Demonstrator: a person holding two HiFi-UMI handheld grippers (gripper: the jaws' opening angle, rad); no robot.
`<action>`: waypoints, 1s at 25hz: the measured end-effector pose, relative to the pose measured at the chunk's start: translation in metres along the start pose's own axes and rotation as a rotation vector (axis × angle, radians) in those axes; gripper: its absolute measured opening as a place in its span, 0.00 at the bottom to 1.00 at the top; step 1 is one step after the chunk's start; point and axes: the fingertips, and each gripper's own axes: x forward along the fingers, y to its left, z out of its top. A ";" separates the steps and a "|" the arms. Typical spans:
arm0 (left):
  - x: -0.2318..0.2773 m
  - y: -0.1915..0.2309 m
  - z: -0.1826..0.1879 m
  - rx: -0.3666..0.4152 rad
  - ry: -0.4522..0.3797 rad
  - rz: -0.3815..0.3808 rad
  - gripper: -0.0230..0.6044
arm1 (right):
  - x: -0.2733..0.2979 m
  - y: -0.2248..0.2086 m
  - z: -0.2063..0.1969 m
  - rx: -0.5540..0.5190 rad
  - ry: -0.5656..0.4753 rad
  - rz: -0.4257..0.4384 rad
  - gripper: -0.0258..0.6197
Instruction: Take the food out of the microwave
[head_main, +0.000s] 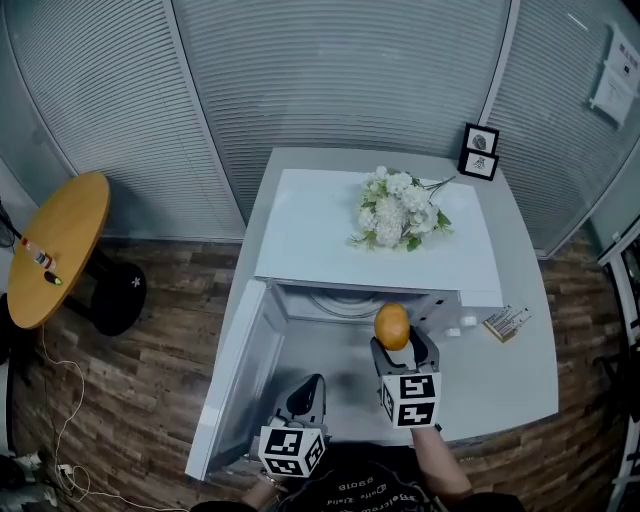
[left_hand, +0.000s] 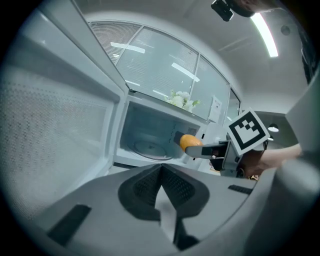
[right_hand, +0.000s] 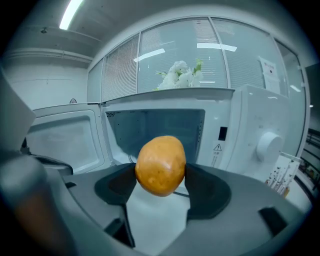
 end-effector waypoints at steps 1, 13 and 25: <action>-0.001 -0.001 0.000 0.000 0.000 -0.002 0.05 | -0.003 0.001 -0.001 -0.003 -0.003 0.002 0.51; -0.006 -0.006 0.003 0.002 -0.013 -0.019 0.05 | -0.042 0.003 -0.021 -0.005 -0.004 -0.010 0.51; -0.011 -0.013 -0.003 0.017 -0.006 -0.024 0.05 | -0.063 0.003 -0.055 0.048 0.017 -0.028 0.51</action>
